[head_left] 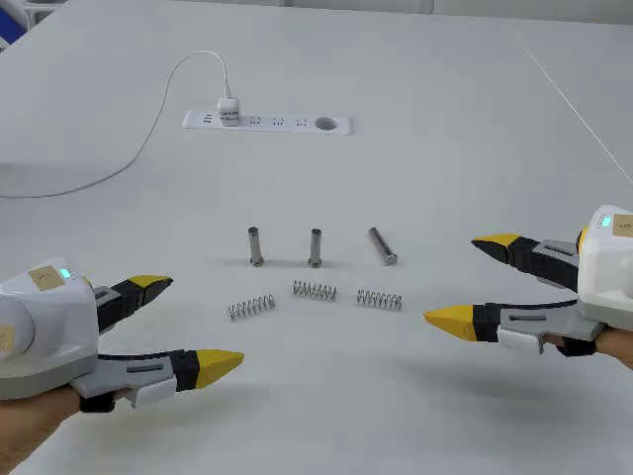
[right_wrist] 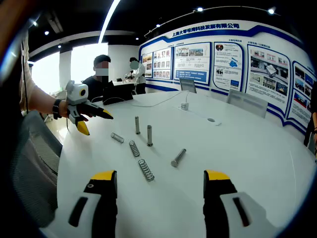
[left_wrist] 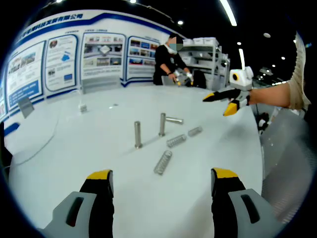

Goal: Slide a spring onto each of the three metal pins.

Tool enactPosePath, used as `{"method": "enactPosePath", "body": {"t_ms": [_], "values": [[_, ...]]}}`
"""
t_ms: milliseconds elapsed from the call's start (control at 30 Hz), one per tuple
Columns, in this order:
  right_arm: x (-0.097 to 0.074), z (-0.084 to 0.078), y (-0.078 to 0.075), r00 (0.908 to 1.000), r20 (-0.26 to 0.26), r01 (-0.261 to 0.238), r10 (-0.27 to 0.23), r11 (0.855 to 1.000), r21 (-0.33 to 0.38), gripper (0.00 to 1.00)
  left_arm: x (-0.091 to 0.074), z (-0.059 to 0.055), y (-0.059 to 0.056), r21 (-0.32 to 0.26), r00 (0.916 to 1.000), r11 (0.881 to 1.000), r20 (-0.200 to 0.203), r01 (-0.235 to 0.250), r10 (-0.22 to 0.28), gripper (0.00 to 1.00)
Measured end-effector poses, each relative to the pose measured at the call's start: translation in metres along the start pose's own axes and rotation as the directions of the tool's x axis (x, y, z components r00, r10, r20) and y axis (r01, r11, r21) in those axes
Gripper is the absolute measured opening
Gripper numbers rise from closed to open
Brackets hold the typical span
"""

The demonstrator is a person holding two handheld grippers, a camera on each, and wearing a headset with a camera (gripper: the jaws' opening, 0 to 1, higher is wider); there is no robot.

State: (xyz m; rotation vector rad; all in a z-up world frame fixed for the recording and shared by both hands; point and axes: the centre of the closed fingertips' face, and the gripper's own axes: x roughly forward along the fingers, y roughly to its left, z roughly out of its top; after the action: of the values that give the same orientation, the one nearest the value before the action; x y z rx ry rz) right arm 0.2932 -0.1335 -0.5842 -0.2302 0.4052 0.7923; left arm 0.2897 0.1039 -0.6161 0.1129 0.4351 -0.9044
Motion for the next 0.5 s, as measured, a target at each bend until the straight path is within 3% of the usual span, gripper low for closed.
{"method": "enactPosePath", "body": {"t_ms": [500], "values": [[0.0013,0.0049,-0.0045,0.9999,0.001,0.015,-0.015,1.000,-0.002,0.71,-0.0013,-0.0006,0.0002,0.000,1.0000,1.000,0.001,-0.005,0.005,0.82]]}}
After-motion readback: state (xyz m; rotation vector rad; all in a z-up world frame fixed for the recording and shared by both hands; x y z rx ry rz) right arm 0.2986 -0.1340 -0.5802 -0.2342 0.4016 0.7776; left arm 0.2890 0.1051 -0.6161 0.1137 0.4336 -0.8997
